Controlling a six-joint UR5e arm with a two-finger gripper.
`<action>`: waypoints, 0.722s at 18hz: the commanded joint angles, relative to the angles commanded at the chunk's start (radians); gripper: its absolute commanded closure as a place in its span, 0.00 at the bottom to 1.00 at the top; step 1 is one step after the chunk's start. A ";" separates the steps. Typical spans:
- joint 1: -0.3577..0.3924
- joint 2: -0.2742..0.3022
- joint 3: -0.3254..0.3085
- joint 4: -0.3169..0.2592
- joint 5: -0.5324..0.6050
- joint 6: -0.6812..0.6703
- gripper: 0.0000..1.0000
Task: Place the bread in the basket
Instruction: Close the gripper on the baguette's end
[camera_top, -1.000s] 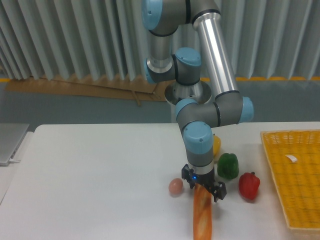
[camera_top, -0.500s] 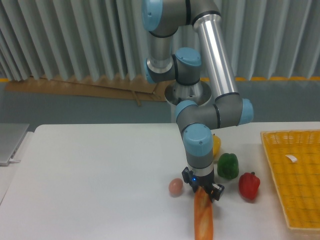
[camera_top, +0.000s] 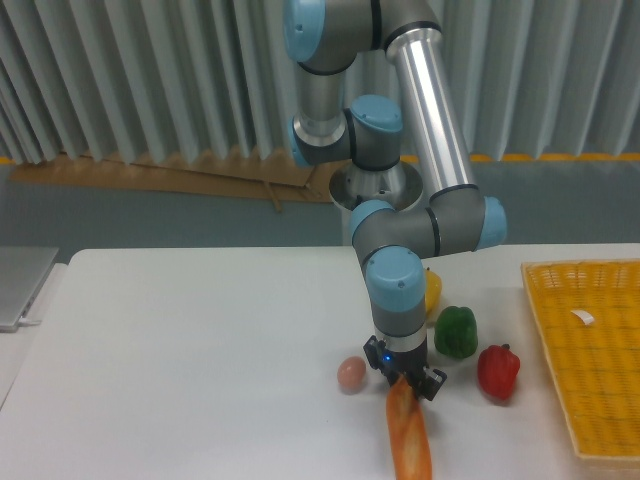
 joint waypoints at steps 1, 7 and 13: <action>0.000 0.000 0.000 0.000 -0.003 0.000 0.49; 0.003 0.011 -0.006 0.000 -0.032 0.018 0.65; 0.005 0.012 -0.006 -0.002 -0.034 0.031 0.75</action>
